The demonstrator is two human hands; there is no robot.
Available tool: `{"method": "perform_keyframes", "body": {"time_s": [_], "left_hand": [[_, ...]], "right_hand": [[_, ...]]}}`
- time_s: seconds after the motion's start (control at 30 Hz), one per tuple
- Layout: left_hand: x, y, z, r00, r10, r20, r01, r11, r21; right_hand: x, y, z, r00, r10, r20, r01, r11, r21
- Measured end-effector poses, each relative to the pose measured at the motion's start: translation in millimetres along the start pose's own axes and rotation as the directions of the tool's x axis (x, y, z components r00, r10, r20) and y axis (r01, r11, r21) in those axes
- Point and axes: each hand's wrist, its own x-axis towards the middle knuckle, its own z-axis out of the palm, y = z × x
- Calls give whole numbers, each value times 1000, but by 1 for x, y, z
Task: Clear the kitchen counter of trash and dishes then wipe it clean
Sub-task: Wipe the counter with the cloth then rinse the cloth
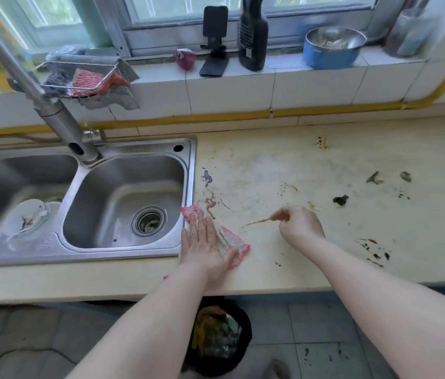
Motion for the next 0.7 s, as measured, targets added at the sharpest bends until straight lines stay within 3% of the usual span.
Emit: {"method": "perform_keyframes", "body": {"time_s": [0.23, 0.7], "left_hand": [[21, 9, -9, 998, -57, -24, 56, 997, -45], [99, 11, -47, 998, -51, -35, 49, 996, -73]], "right_hand": [[13, -4, 5, 998, -54, 33, 53, 999, 7], [86, -27, -4, 999, 29, 23, -26, 995, -93]]}}
